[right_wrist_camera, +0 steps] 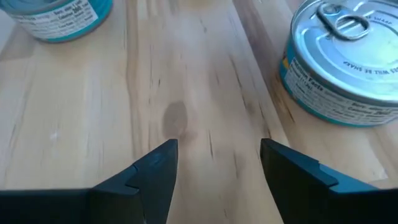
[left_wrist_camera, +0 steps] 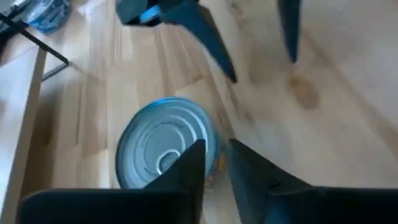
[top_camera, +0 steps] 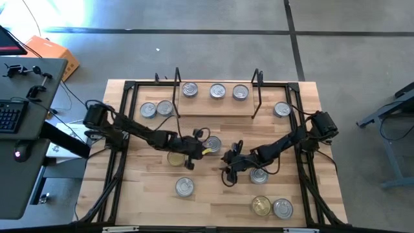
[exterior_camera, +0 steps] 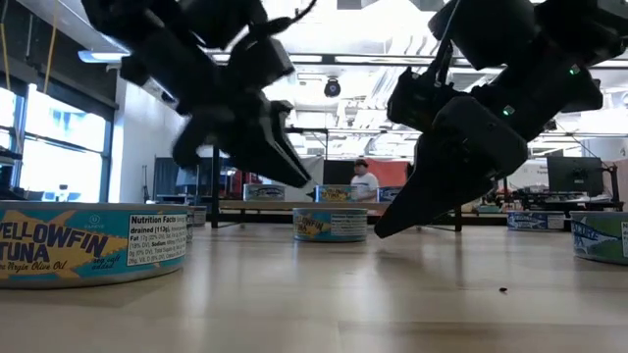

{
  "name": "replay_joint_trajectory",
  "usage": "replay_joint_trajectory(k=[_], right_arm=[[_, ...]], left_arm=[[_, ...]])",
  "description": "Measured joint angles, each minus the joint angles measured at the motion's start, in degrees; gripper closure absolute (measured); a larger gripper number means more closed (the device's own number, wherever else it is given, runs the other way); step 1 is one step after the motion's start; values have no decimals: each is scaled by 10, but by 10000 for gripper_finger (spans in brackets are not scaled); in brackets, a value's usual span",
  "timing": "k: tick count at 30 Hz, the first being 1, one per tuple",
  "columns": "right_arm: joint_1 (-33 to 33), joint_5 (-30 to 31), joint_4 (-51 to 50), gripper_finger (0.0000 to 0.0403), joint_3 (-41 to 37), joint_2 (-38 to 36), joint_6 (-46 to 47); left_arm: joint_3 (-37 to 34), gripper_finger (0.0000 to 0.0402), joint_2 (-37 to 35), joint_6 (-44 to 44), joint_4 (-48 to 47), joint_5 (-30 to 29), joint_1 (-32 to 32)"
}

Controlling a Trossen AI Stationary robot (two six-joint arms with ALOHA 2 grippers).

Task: Stack canned seafood by type on shelf
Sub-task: Put the yellow and blue tuna can on the shelf

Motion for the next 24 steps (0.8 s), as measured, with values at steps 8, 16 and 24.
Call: replay_joint_trajectory(k=[8,16,24], right_arm=[[6,0,31,180,0,-8,-59],[32,84,31,180,0,-57,-262],[27,142,24,180,0,-51,-409]], left_arm=[[3,299,66,24,37,-25,7],[2,394,72,19,82,-20,7],[38,399,72,-25,91,10,7]])
